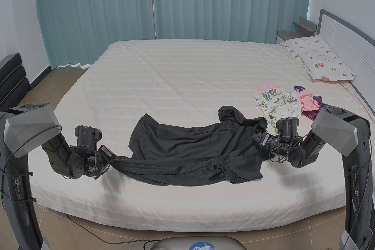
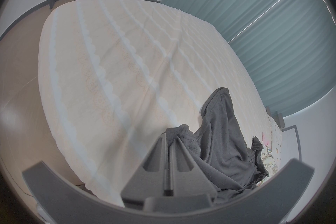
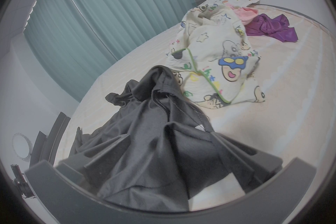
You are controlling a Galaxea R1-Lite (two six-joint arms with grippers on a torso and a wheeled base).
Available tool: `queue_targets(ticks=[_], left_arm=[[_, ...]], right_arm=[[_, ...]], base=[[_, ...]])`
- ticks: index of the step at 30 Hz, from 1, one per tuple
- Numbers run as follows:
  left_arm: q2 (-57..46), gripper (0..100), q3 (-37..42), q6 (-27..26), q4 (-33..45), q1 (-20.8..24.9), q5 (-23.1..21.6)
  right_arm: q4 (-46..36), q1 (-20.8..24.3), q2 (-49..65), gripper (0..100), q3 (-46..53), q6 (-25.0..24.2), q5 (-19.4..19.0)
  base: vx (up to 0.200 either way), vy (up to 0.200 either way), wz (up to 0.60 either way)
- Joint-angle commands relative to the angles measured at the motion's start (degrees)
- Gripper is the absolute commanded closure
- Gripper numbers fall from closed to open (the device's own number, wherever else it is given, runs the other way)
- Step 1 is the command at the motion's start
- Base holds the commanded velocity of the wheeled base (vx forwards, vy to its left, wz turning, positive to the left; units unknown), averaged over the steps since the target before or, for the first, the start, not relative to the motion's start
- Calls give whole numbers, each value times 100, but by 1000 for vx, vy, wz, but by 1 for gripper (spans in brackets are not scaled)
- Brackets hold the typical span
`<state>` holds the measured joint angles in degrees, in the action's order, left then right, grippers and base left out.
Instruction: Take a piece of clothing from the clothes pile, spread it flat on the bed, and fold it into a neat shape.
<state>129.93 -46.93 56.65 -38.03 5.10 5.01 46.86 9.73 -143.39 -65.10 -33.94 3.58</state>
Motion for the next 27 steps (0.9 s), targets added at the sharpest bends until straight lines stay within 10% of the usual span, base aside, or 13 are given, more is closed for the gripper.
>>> queue_targets(ticks=[1,20,21,27], left_arm=[[33,100,-9,66,-11,-9,-9],[6,100,9,66,-11,-9,-18],[6,100,9,66,-11,-9,-18],[-29,100,70,57,-11,9,-18]], right_arm=[[-19,-6,768,0,814,-43,-218],[-63,776,540,0,1922,124,-719],[-63,776,531,100,1922,133,-710],[-98,688,663,100,2019,221,-640]], base=[[0,0,0],[0,0,0],[0,0,0],[0,0,0]])
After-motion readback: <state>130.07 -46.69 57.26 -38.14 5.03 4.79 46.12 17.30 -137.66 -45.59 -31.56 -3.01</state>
